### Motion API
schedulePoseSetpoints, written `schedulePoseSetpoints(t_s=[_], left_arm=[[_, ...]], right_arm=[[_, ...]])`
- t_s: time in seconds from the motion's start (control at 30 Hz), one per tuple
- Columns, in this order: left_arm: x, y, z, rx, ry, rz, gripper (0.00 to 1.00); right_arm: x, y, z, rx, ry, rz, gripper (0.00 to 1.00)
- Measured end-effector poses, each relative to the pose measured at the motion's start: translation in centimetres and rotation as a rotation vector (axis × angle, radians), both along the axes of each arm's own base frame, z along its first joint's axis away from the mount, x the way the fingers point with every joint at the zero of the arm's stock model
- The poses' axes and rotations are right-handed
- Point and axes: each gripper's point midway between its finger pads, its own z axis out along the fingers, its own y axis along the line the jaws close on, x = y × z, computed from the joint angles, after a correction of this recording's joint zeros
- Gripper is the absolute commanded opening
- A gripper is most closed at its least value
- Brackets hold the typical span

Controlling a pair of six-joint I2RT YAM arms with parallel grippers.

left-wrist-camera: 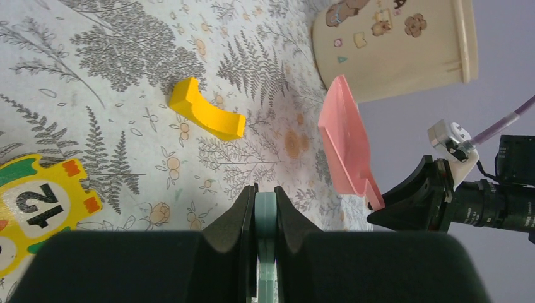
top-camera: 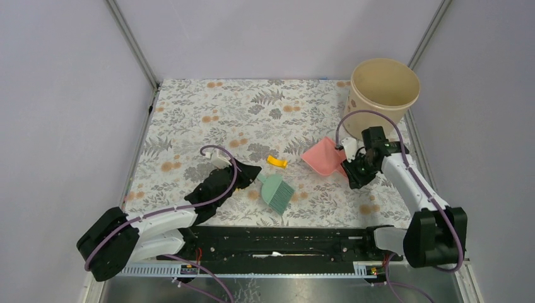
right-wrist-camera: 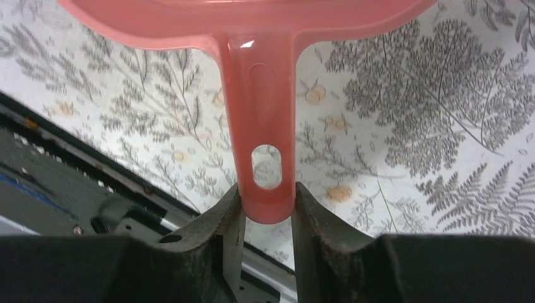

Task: Sweep away the paper scraps from the table

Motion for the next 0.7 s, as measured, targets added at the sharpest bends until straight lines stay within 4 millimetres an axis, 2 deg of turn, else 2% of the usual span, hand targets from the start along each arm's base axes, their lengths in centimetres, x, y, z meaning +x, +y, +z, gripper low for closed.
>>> schedulePoseSetpoints(t_s=[0.1,0.27,0.43,0.6,0.7], left_arm=[[0.3,0.2,-0.6,-0.004,0.026,0.036,0.00],[0.4,0.1,-2.4,0.016,0.070,0.071,0.03],[0.2,-0.1,-3.9,0.042,0.100,0.083,0.16],[0.2,-0.4,-4.7,0.077,0.113,0.079,0.32],[0.5,-0.6,-4.6,0.135,0.119,0.076,0.41]], right_arm=[[1.3,0.9,-1.1,-0.001,0.013,-0.034,0.06],[2.9,2.0,-3.3,-0.021,0.048,-0.101,0.14],[3.5,3.0,-4.4,-0.015,0.077,-0.137,0.34],[3.9,3.5,-4.3,-0.006,0.065,-0.142,0.47],[3.9,3.6,-4.2,0.003,0.061,-0.137,0.69]])
